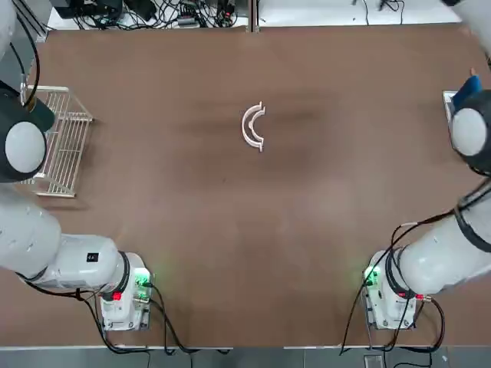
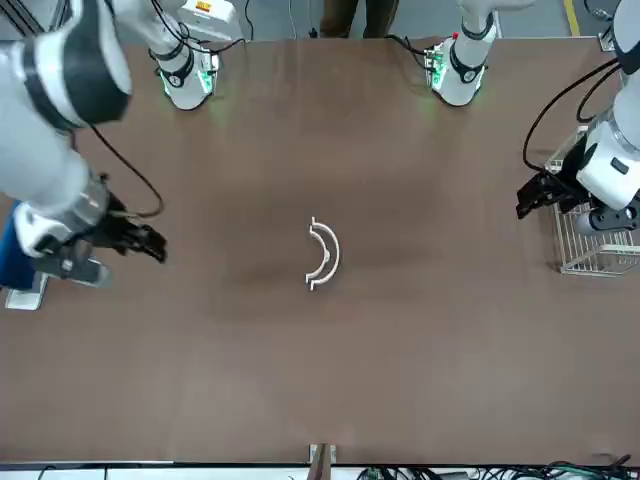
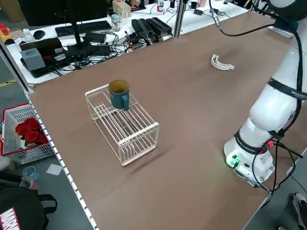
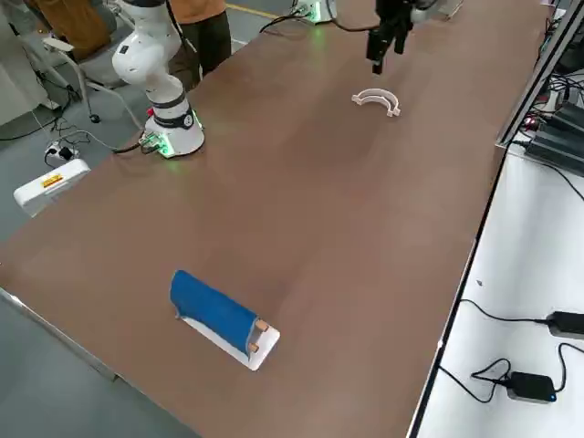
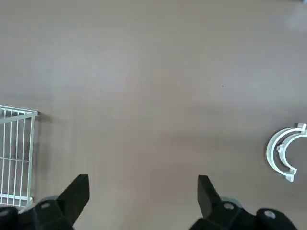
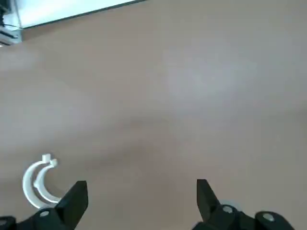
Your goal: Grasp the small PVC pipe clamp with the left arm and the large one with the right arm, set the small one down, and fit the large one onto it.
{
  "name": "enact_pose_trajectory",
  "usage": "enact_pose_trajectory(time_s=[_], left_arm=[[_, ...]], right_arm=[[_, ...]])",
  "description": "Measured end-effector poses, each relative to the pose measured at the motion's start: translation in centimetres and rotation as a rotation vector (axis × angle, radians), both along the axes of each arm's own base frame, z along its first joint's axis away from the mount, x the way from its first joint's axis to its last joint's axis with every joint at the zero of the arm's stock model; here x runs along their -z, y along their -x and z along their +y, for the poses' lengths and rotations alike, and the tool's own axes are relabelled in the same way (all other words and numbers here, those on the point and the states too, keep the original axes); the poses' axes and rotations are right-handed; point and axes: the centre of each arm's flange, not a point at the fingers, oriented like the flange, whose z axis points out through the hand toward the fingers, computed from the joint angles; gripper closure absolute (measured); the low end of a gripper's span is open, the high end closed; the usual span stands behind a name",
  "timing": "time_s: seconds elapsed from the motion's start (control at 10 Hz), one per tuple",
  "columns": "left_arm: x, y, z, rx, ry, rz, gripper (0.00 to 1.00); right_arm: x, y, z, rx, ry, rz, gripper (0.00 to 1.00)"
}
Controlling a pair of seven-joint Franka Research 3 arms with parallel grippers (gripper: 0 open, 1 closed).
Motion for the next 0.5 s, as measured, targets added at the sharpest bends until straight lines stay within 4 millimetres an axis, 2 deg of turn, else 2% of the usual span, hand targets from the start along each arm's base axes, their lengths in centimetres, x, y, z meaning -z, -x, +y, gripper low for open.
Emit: enact_pose_trajectory(time_s=[0.2, 0.3, 0.4, 0.5], left_arm=[[-0.2, 0.1, -0.2, 0.003, 0.0, -0.004, 0.0], [-0.3, 0.1, -0.2, 0.005, 0.0, -0.006, 0.0], [-0.4, 0.2, -0.1, 0.006, 0.0, -0.007, 0.0], [-0.5, 0.2, 0.0, 0.005, -0.001, -0.006, 0.0]], right_arm=[[-2.5, 3.7, -8.3, 0.018, -0.004, 0.001, 0.0], [-3.4, 5.0, -11.4, 0.042, 0.006, 0.016, 0.0], [-4.1, 6.0, -13.5, 0.053, 0.026, 0.036, 0.0], [-4.6, 6.6, -14.3, 0.026, 0.05, 0.053, 0.0]])
